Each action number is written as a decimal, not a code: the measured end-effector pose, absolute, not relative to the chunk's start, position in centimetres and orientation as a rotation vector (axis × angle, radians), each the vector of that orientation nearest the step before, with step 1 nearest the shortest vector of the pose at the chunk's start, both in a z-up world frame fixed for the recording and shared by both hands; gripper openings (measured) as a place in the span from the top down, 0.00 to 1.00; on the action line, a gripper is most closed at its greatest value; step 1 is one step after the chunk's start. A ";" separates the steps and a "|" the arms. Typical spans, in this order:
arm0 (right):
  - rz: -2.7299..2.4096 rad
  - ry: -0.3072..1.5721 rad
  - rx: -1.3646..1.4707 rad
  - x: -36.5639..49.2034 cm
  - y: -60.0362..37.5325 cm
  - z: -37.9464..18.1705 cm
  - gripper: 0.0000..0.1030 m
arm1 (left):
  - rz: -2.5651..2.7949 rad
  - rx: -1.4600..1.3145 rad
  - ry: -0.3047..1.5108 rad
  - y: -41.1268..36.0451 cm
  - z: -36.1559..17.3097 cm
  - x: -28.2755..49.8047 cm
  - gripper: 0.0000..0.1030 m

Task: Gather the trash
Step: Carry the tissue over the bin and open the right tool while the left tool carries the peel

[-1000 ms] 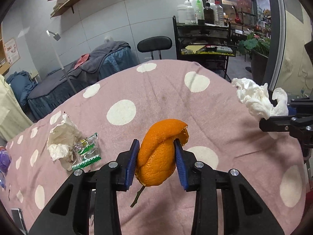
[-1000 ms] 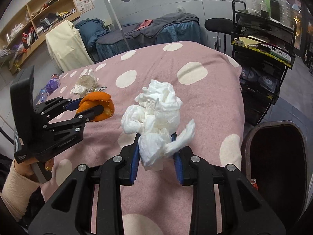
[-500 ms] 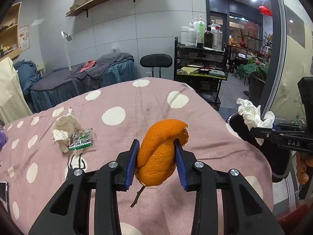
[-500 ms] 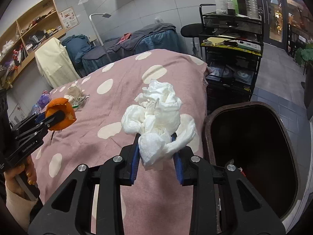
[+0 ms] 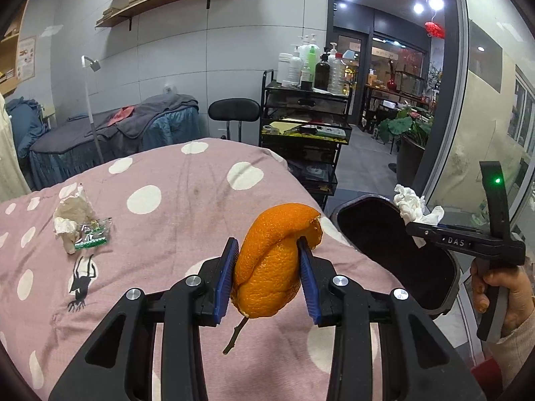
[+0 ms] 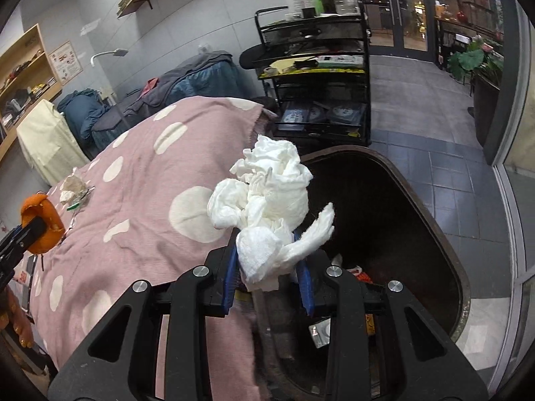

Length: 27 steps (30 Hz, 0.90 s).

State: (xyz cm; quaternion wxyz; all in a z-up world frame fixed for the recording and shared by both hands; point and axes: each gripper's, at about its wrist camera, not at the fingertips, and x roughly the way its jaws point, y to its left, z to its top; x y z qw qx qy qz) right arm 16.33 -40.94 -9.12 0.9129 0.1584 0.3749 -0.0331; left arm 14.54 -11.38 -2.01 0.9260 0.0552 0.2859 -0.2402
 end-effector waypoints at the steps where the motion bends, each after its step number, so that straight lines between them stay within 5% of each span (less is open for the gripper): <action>1: -0.086 0.776 0.331 16.3 -41.5 -9.4 0.70 | -0.505 0.111 0.586 -11.9 -2.0 14.4 0.66; 15: -0.262 0.861 0.344 17.1 -46.5 -15.3 0.69 | -0.594 0.101 0.595 -16.3 -2.2 13.1 0.66; 18: -0.267 0.870 0.363 17.3 -46.8 -16.2 0.59 | -0.605 0.101 0.601 -17.0 -2.3 12.9 0.66; 22: -0.288 0.864 0.370 17.2 -46.9 -16.7 0.34 | -0.618 0.099 0.608 -17.7 -2.4 12.8 0.66; 27: -0.288 0.852 0.367 16.7 -47.0 -16.8 0.26 | -0.634 0.089 0.617 -18.3 -2.5 12.9 0.66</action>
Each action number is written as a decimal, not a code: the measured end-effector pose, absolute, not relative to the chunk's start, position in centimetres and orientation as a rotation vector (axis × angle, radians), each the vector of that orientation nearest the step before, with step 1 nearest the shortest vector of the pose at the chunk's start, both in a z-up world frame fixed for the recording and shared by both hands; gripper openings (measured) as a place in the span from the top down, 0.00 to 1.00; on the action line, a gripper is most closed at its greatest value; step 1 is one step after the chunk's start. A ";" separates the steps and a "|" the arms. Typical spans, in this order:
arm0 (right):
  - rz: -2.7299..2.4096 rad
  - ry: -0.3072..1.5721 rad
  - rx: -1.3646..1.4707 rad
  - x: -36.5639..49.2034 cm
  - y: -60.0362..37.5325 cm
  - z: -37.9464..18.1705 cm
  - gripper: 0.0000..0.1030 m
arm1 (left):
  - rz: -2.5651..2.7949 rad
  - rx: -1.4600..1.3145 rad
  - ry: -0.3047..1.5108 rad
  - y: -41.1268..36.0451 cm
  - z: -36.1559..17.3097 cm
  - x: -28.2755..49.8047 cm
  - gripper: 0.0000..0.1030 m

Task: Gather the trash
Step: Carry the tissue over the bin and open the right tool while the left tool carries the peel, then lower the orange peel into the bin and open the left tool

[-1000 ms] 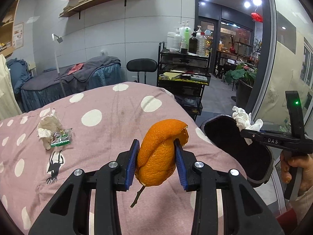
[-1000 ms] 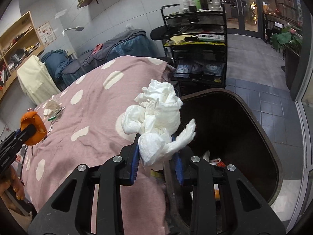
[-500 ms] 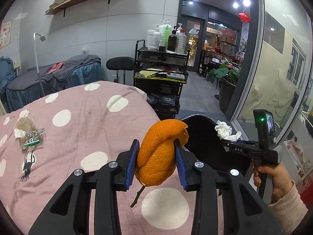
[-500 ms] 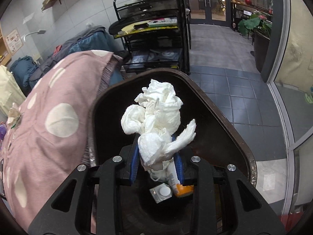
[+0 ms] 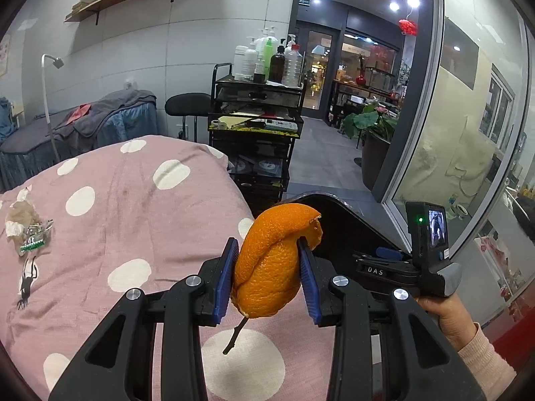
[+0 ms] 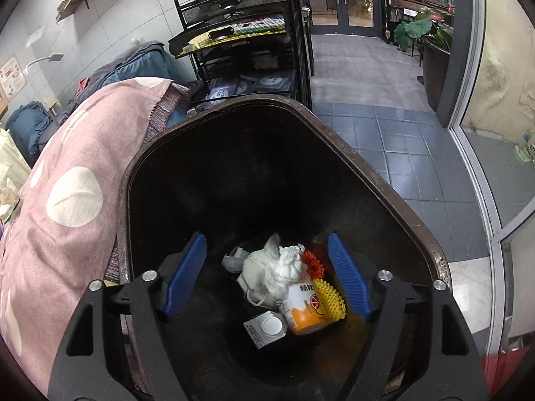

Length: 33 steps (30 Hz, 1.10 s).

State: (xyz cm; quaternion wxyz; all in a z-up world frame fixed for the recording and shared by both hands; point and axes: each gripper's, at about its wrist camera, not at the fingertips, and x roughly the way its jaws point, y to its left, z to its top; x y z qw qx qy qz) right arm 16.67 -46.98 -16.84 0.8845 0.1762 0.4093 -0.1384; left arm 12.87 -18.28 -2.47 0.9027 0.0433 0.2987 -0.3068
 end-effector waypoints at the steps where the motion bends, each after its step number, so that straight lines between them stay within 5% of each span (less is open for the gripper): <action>1: -0.285 0.850 0.366 16.5 -46.9 -16.8 0.26 | -0.638 0.088 0.619 -18.4 -2.5 12.9 0.66; 33: -0.414 0.651 0.420 8.3 -49.9 -11.6 0.23 | -0.789 0.220 0.714 -29.6 -4.9 14.4 0.66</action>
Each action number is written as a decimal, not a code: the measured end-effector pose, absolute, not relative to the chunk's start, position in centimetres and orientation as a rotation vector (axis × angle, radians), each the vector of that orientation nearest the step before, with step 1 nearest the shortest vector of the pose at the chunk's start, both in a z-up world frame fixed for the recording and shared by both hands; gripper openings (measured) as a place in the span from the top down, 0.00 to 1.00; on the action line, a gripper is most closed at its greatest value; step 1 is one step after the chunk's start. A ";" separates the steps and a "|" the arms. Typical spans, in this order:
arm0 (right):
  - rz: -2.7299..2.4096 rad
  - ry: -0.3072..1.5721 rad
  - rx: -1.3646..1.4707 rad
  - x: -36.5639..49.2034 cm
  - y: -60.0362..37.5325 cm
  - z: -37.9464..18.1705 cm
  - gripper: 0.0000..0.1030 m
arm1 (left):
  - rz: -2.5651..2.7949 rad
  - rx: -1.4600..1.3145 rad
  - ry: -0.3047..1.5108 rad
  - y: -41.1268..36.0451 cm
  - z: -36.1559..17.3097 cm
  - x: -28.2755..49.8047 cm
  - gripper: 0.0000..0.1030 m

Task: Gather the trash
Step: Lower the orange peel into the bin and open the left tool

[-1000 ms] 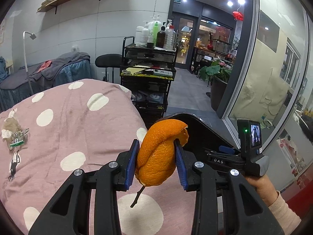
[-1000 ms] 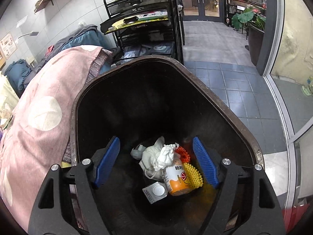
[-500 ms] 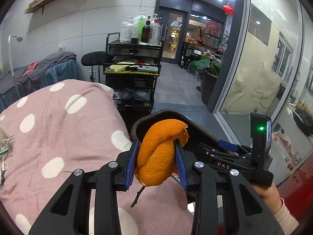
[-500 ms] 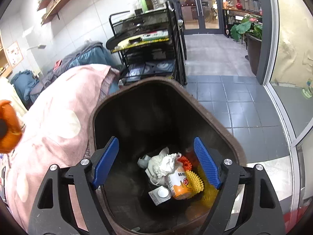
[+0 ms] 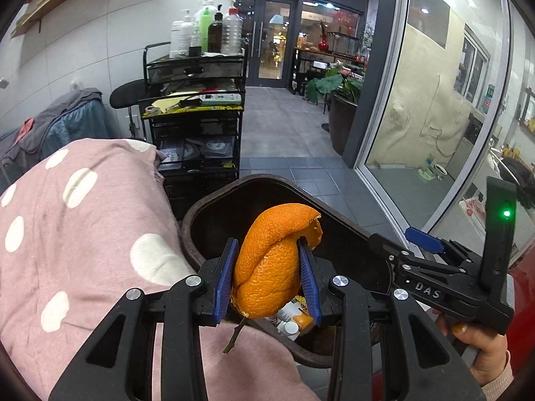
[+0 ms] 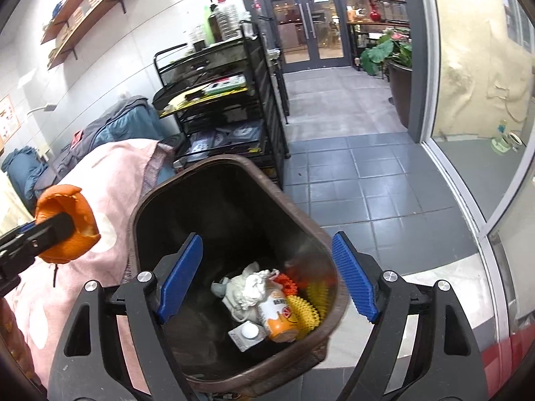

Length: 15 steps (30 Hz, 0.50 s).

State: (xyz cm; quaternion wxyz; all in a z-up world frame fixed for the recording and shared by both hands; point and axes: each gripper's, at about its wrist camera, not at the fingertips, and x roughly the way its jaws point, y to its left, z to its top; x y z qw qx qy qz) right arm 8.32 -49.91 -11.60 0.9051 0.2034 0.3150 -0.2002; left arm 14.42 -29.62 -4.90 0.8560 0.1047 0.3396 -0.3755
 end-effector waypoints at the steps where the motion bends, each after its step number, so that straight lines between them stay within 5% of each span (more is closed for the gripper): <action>1: -0.423 0.650 0.422 8.1 -50.2 -11.6 0.23 | -0.794 0.229 0.721 -30.1 -5.1 14.6 0.66; 15: -0.496 0.656 0.450 6.5 -52.3 -12.0 0.23 | -0.783 0.322 0.801 -33.7 -8.1 15.7 0.64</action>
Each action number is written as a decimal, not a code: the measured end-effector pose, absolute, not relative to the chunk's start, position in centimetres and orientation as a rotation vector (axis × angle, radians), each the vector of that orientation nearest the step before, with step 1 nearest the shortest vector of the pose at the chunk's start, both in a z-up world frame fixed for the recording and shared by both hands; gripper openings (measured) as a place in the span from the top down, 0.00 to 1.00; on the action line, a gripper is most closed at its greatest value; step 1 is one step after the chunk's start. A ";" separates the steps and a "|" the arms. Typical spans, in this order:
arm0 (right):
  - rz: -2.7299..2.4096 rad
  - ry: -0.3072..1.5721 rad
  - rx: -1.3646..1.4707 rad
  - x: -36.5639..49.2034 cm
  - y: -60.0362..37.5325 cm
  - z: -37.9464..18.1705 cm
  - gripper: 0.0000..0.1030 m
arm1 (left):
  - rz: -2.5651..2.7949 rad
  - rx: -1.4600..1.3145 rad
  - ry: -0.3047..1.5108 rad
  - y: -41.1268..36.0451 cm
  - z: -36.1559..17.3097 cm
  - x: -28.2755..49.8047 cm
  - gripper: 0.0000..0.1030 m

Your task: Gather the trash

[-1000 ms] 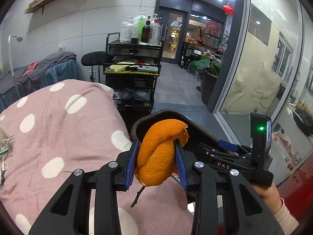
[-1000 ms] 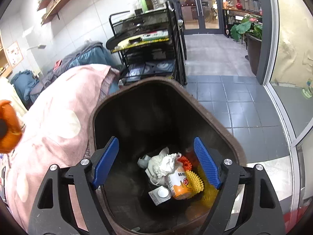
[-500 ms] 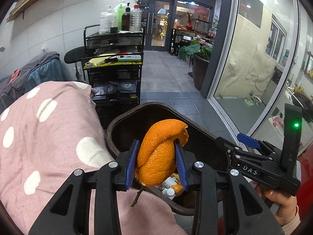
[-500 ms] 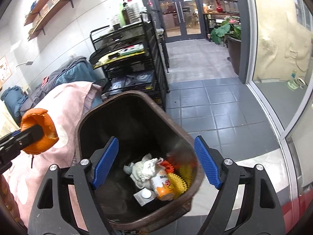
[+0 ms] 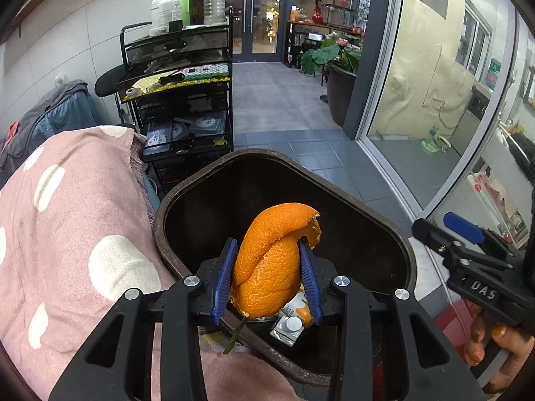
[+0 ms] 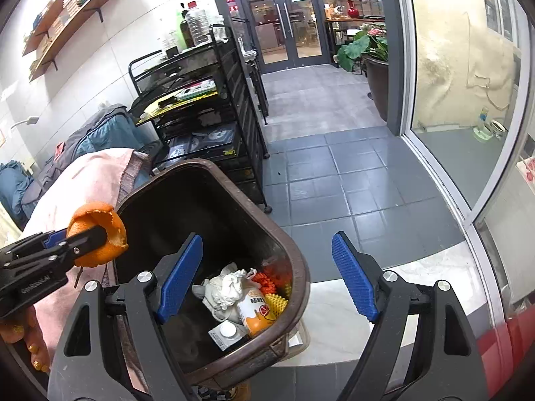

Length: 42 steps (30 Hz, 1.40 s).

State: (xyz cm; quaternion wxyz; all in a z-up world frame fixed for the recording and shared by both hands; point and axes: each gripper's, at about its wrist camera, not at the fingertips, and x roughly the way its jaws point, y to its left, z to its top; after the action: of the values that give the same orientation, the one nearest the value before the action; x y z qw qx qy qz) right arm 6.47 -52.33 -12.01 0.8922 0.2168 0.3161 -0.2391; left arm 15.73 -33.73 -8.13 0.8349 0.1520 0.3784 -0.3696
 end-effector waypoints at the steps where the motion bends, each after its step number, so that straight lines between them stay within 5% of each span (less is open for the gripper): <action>1: -0.500 0.657 0.450 6.4 -52.4 -12.0 0.23 | -0.779 0.327 0.802 -33.8 -8.3 15.7 0.62; 4: -0.507 0.661 0.453 6.4 -52.6 -12.1 0.23 | -0.774 0.346 0.813 -34.2 -8.8 15.8 0.58; 7: -0.510 0.662 0.458 6.3 -52.7 -12.1 0.23 | -0.755 0.369 0.799 -34.3 -8.9 15.8 0.35; 11: -0.509 0.660 0.460 6.3 -52.8 -12.1 0.23 | -0.737 0.381 0.778 -34.3 -8.7 15.7 0.20; 26: -0.476 0.632 0.463 6.8 -51.8 -11.3 0.18 | -0.667 0.336 0.628 -29.7 -5.1 13.5 0.07; 42: -0.281 0.596 0.377 11.0 -44.7 -8.1 0.17 | -0.386 0.240 0.487 -18.9 -1.5 12.4 0.06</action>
State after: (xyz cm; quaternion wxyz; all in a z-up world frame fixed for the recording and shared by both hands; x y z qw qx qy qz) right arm 10.99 -44.67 -8.15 0.9288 0.1841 0.2910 -0.1370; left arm 12.38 -18.95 -1.53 0.9451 0.1177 0.2388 -0.1896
